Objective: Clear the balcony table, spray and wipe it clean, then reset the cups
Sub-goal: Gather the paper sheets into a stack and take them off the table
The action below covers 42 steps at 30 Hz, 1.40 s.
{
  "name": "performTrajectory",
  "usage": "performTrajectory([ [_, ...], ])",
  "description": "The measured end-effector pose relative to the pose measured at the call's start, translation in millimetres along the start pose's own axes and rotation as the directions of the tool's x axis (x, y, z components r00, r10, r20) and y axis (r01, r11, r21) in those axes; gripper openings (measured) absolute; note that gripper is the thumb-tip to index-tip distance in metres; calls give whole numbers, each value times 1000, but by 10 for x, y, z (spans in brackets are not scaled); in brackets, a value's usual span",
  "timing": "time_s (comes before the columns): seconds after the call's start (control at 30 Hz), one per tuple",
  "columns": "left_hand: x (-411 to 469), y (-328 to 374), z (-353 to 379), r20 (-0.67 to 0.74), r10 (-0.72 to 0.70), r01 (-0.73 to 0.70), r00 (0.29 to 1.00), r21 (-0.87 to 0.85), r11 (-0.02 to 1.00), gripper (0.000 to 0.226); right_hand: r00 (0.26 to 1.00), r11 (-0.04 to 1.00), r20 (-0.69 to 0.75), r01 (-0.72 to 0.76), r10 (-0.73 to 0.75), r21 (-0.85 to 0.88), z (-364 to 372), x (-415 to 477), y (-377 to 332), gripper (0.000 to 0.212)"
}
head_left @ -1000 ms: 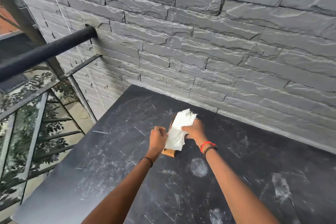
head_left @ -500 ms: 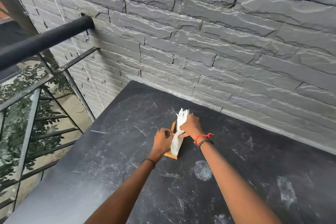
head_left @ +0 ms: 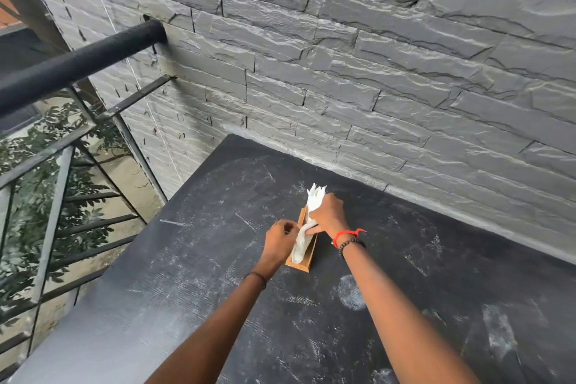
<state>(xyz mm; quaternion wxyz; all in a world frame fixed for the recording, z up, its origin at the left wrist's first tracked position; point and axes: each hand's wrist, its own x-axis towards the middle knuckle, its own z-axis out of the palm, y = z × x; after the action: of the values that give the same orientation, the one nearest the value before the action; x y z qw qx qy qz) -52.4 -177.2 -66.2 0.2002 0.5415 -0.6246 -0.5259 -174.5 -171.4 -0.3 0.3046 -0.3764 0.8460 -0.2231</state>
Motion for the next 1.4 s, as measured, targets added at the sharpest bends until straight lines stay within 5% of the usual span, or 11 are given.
performTrajectory([
  [0.23, 26, -21, -12, -5, -21, 21, 1000, -14, 1000, 25, 996, 999, -82, 32, -34, -25, 39, -24, 119, 22],
  [0.47, 6, -7, -26, 92, -7, 6, 996, 8, 1000, 56, 963, 939, -232, -51, 136, 340, 112, -27, 372, 47],
  [0.7, -101, 21, -52, 124, -9, 17, 992, -63, 998, 59, 943, 615, 93, -281, 320, 736, 301, -173, 456, 42],
  [1.03, -271, -129, -124, 104, -56, 80, 993, -243, 967, 62, 957, 629, 102, -256, 270, 734, 407, -260, 478, 45],
  [1.4, -1210, -231, -673, -207, -78, 6, 975, -329, 944, 63, 996, 798, 94, -53, -4, 601, 807, -985, 116, 27],
])
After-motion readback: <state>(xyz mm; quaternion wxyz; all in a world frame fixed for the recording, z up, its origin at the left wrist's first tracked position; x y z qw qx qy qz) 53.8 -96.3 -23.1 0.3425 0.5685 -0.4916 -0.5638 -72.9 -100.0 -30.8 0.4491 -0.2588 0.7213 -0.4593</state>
